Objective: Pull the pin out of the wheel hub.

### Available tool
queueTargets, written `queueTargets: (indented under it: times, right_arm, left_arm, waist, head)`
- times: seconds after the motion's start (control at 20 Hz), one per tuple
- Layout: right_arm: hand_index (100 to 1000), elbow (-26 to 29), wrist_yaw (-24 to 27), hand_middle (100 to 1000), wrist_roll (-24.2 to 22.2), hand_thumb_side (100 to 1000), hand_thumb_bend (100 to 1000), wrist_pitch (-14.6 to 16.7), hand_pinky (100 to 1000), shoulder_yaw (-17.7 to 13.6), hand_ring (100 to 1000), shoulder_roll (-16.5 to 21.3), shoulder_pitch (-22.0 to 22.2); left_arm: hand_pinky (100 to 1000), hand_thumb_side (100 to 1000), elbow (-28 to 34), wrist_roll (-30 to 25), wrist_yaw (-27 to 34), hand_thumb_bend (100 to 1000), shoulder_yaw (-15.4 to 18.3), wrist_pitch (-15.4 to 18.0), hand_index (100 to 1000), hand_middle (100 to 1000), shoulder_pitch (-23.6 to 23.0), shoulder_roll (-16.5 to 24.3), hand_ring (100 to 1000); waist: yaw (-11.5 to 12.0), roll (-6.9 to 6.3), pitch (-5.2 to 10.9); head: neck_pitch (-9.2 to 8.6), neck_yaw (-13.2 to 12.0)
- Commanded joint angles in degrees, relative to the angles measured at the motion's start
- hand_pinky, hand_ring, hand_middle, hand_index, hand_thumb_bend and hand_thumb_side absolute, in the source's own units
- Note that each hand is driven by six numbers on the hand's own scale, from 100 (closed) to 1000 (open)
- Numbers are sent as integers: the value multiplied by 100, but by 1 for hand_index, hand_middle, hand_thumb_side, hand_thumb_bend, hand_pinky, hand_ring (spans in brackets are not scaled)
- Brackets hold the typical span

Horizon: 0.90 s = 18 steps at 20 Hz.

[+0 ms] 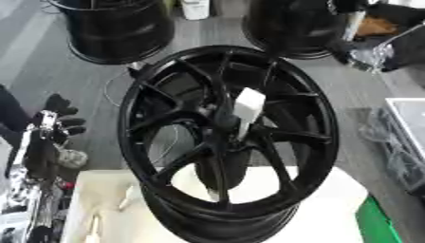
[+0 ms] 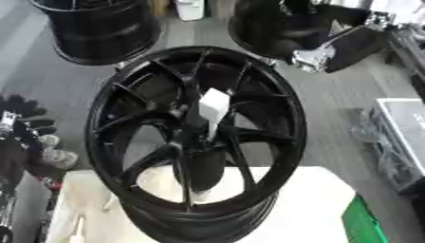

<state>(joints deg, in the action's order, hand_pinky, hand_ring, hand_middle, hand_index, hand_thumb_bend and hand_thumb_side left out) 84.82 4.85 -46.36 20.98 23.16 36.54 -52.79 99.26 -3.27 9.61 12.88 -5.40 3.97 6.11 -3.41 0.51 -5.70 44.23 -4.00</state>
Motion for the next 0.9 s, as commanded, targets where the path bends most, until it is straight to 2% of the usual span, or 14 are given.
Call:
queueTargets:
  times: [0.05,0.1,0.3,0.5,0.6,0.75,0.9]
  right_arm:
    - [1000,-244,-264,931,-417,571,100,215,798,105,685,-52,-221]
    - [1000,-319,-359,935,-488,614,100,281,795,143,671,-97,-251]
    - [1000,-568,-714,933,-557,599,100,551,793,278,653,-283,-335]
    - [1000,-768,-952,941,-561,631,100,785,794,395,653,-402,-373]
    - [1000,-817,-1036,947,-561,624,100,880,799,430,670,-426,-380]
    - [1000,-808,-1201,964,-561,597,100,1033,813,469,743,-438,-375]
    - [1000,-786,-1438,965,-561,592,100,1202,815,525,758,-446,-371]
  left_arm:
    - [652,634,101,-31,-20,534,-18,0,742,626,36,135,609]
    - [652,634,101,-34,-21,535,-20,-1,742,626,38,134,609]
    - [652,633,100,-39,-21,536,-23,-2,742,625,48,130,609]
    - [652,634,99,-53,-27,537,-29,-7,742,625,58,123,609]
    - [651,634,98,-56,-30,538,-28,-10,742,625,62,120,609]
    - [651,634,100,-60,-34,538,-30,-13,742,625,71,118,609]
    - [651,634,101,-62,-38,538,-30,-15,742,625,77,118,610]
  waist:
    - [24,1,63]
    - [37,-1,60]
    - [85,-8,51]
    - [128,-8,40]
    - [144,-4,35]
    - [163,2,29]
    - [179,10,23]
  head:
    - [-11,-9]
    - [-11,-11]
    - [-11,-5]
    - [-11,-2]
    - [-11,-2]
    - [-11,-11]
    - [-11,-9]
